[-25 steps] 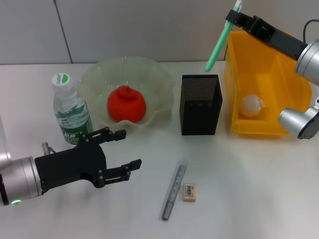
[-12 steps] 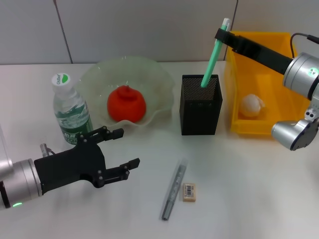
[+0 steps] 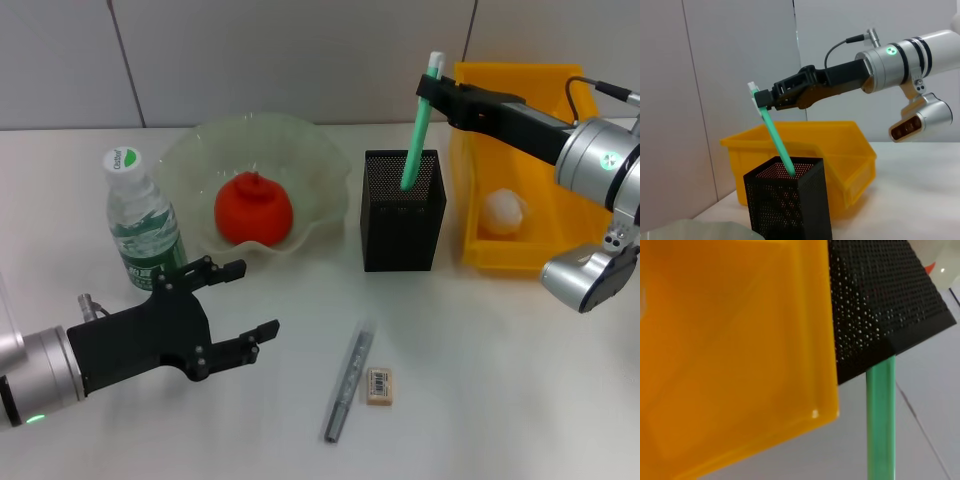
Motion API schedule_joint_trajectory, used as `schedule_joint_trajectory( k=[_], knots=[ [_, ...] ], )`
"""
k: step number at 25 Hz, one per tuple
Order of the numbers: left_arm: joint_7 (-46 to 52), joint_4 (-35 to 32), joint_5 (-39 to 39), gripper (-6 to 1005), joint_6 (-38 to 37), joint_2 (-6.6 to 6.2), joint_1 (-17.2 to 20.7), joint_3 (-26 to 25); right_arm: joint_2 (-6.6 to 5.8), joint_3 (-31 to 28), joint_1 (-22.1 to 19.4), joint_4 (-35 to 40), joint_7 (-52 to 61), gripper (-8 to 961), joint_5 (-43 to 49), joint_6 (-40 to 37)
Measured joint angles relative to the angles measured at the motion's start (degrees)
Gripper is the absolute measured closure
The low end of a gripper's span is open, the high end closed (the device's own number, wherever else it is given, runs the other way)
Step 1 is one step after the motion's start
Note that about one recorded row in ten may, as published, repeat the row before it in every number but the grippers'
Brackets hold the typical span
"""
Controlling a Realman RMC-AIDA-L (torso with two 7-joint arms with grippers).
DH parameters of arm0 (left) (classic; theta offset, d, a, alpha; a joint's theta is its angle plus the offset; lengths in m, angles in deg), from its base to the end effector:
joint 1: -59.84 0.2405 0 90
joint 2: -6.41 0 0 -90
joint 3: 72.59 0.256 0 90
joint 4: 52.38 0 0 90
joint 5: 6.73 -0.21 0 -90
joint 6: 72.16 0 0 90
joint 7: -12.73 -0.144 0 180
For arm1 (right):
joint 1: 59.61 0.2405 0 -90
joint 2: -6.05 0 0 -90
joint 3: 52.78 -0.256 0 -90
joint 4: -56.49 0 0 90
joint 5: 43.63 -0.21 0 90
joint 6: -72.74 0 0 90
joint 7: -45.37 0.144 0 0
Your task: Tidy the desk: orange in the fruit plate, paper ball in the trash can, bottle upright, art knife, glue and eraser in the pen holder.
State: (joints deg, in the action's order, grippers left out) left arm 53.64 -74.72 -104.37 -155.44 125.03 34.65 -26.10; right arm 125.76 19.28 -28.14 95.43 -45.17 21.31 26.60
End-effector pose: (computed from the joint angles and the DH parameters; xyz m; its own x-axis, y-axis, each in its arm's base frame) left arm -0.2890 0.2988 -0.0348 0.8531 -0.0245 0.5212 0.2240 -0.8850 -0.4083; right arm 0.2108 0.4183 -0.0086 -0.4493 0.3577 0.8187 0.8188 0.5313 0.2172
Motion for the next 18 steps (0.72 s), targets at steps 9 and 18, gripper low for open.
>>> schedule_joint_trajectory(
  k=[9,18],
  knots=[
    [-0.2,0.1,0.7,214,-0.3,0.04,0.0,0.0,0.12,2.7,-0.6,0.4,-1.7,781,-2.9,0.4],
    [-2.4,0.1,0.8,214,-0.4,0.04,0.6,0.0,0.16,4.9,-1.3,1.9,-2.2,770,-3.5,3.5]
  ],
)
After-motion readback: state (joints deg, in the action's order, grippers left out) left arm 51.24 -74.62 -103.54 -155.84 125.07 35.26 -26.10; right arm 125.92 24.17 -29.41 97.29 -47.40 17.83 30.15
